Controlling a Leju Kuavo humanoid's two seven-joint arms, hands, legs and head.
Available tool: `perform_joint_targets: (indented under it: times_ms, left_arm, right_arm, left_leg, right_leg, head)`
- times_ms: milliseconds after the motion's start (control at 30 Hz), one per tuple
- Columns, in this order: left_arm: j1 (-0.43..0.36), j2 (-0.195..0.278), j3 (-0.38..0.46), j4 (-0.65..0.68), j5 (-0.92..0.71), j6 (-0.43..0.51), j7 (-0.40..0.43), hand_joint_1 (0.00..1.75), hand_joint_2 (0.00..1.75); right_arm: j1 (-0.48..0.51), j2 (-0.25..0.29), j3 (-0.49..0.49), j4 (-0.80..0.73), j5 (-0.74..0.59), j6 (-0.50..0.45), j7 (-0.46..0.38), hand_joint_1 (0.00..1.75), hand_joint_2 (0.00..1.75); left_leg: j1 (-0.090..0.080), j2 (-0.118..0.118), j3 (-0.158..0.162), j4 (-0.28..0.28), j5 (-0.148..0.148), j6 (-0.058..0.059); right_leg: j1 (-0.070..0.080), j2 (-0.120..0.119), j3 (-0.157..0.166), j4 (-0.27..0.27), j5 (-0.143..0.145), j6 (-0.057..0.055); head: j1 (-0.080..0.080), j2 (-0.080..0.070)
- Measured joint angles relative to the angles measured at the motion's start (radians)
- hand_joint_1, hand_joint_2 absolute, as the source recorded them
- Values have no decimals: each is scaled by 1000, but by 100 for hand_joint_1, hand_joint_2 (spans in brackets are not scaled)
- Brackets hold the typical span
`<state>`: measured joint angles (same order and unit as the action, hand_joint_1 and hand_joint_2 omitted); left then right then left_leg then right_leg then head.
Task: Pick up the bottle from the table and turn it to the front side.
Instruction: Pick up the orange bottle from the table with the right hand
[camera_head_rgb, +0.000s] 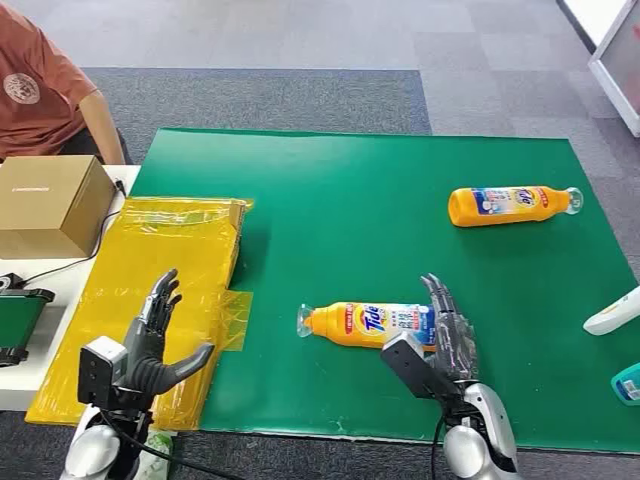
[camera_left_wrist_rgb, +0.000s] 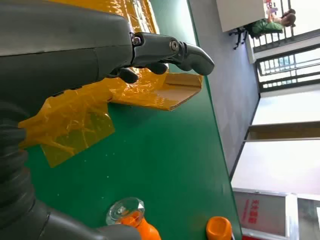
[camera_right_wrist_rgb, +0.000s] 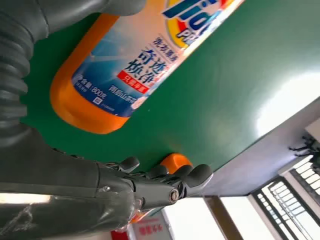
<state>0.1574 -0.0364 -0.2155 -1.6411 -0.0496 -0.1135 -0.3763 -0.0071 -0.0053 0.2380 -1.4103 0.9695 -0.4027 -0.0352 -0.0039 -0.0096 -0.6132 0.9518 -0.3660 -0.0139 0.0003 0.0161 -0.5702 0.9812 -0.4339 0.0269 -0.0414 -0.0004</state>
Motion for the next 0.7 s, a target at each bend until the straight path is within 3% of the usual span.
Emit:
perform_joint_targets:
  times_ms: [267,700]
  left_arm:
    - [-6,-9,0,-1,-20,-19,13,0,175]
    - [-37,-10,-29,-18,-37,-55,18,0,175]
  right_arm:
    - [-27,-1,15,77,230,25,121,0,175]
    - [-170,-17,78,252,417,65,179,0,175]
  left_leg:
    - [0,0,0,0,0,0]
    - [0,0,0,0,1,1]
  right_leg:
    - [0,0,0,0,0,0]
    - [0,0,0,0,2,1]
  head:
    - [0,0]
    - [0,0]
